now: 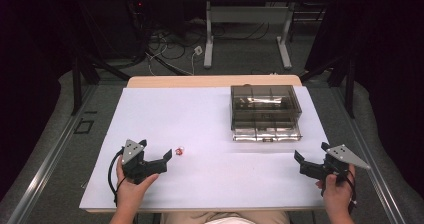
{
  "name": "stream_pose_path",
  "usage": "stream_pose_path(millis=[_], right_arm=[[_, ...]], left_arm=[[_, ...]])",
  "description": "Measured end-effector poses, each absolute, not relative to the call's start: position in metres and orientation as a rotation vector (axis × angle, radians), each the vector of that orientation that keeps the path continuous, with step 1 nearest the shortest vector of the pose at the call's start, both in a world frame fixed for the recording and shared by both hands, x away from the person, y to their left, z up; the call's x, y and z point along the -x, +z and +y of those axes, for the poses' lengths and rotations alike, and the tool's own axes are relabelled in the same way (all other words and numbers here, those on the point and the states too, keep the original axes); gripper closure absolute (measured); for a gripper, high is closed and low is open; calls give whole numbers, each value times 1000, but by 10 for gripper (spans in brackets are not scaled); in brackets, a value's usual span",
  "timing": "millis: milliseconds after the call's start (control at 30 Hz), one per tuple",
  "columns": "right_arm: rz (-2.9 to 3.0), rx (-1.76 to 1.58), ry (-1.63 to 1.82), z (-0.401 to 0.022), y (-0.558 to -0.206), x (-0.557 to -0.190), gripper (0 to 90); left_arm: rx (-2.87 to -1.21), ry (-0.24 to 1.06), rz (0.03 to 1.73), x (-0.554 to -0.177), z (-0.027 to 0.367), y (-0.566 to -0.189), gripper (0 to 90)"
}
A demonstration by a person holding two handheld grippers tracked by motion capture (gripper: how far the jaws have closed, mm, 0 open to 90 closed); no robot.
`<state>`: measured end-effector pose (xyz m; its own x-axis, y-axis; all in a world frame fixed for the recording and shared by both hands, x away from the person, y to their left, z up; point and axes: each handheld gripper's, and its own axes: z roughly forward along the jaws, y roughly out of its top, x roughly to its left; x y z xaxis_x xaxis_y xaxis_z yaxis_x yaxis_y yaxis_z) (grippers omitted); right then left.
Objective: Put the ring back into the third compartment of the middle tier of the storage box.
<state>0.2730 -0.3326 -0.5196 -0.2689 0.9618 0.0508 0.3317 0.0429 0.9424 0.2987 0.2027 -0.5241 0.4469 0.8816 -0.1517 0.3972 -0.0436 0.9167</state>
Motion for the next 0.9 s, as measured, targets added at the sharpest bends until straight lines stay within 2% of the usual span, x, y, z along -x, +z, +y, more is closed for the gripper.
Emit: stream_pose_path(millis=[433, 900], right_arm=[[1696, -1345, 1243, -328, -526, -275, 0], [1718, -1325, 1253, -324, -530, -276, 0]], left_arm=[[-1619, 528, 1121, -298, 201, -522, 3], [-1645, 548, 1118, -306, 189, -528, 3]])
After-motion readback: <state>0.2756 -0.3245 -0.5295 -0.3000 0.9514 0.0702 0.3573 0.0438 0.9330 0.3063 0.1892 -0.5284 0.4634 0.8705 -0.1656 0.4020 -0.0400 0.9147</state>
